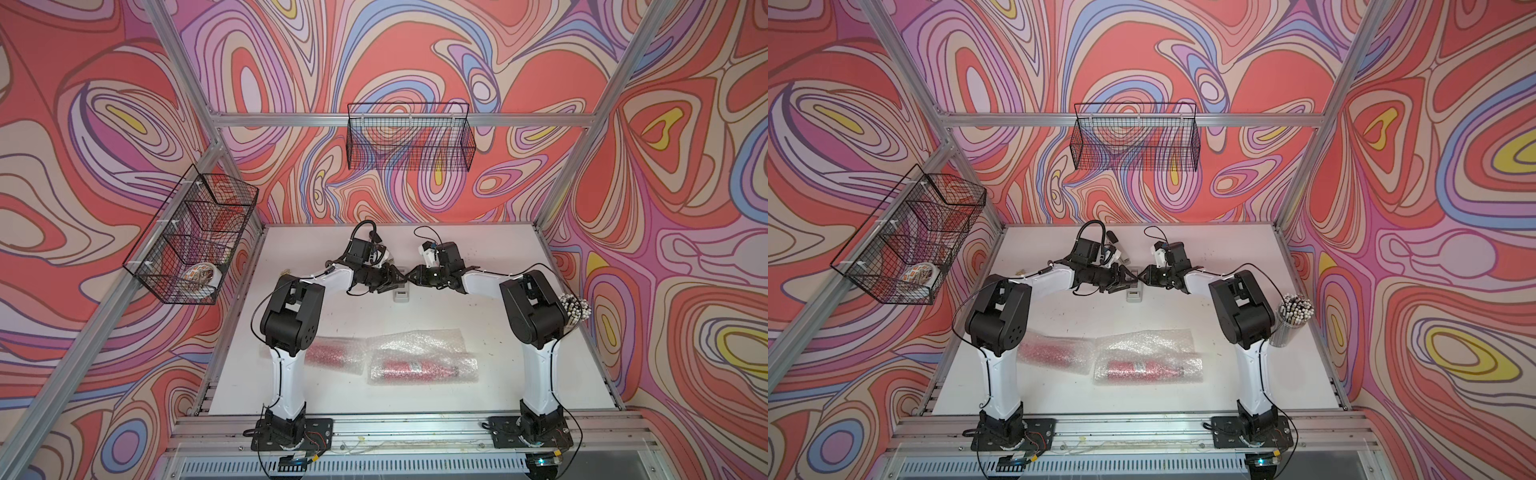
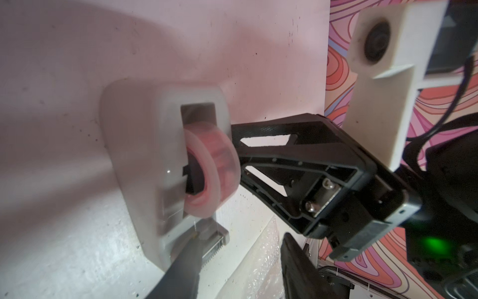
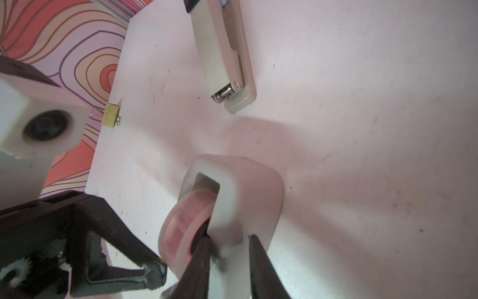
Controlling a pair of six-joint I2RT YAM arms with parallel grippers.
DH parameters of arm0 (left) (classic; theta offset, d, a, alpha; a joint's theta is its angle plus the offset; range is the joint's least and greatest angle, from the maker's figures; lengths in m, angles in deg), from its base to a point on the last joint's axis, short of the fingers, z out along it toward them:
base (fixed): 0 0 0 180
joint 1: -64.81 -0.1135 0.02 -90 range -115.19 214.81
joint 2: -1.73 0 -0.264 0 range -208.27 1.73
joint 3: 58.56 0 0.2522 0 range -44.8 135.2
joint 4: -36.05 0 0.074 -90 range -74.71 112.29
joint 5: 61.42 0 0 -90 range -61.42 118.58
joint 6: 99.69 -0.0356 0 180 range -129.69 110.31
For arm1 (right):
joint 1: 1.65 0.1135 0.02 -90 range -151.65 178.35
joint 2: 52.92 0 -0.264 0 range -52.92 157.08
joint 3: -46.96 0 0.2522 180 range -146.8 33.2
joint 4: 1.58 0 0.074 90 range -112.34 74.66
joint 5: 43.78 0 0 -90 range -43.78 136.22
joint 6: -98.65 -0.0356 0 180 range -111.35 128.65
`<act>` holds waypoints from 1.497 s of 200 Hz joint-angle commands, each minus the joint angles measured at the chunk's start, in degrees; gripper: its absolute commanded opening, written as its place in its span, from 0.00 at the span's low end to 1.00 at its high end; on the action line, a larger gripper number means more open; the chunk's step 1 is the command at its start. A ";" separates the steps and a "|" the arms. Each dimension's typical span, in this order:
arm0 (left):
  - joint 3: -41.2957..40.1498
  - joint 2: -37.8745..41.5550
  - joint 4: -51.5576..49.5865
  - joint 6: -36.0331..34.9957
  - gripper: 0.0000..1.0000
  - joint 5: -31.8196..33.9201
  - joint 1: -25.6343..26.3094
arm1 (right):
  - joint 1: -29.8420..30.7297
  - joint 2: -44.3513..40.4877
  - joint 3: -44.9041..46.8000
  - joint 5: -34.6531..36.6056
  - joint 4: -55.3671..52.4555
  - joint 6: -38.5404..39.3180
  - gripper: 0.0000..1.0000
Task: Wrap wine bottles in bubble wrap
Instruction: Tear off the tape using the Tape Cutter.
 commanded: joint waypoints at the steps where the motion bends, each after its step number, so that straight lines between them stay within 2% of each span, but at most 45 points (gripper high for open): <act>1: -0.63 -0.35 0.68 0.75 0.49 -1.07 -0.34 | -0.24 1.86 0.49 2.73 -0.93 -0.01 0.27; 63: -0.62 -2.39 1.84 1.70 0.43 -1.63 -0.37 | -0.27 1.40 0.84 2.91 -1.34 0.08 0.25; 137: 1.06 -2.33 -6.64 -4.75 0.43 4.09 -0.47 | -0.28 1.22 1.22 2.88 -1.73 0.38 0.24; 194: -0.12 -3.20 1.40 2.13 0.41 -1.40 -0.31 | -0.26 1.15 1.34 2.65 -1.73 0.27 0.24; 218: 0.97 -3.90 0.09 1.76 0.39 -1.53 -0.11 | -0.22 1.05 1.26 2.65 -1.82 0.32 0.24; 260: 0.77 -4.48 0.76 2.47 0.34 -2.67 -0.13 | -0.26 0.84 1.61 2.88 -1.91 0.10 0.23; 299: 0.85 -3.95 1.26 3.11 0.21 -3.01 0.15 | -0.29 0.89 1.78 3.00 -1.70 -0.06 0.22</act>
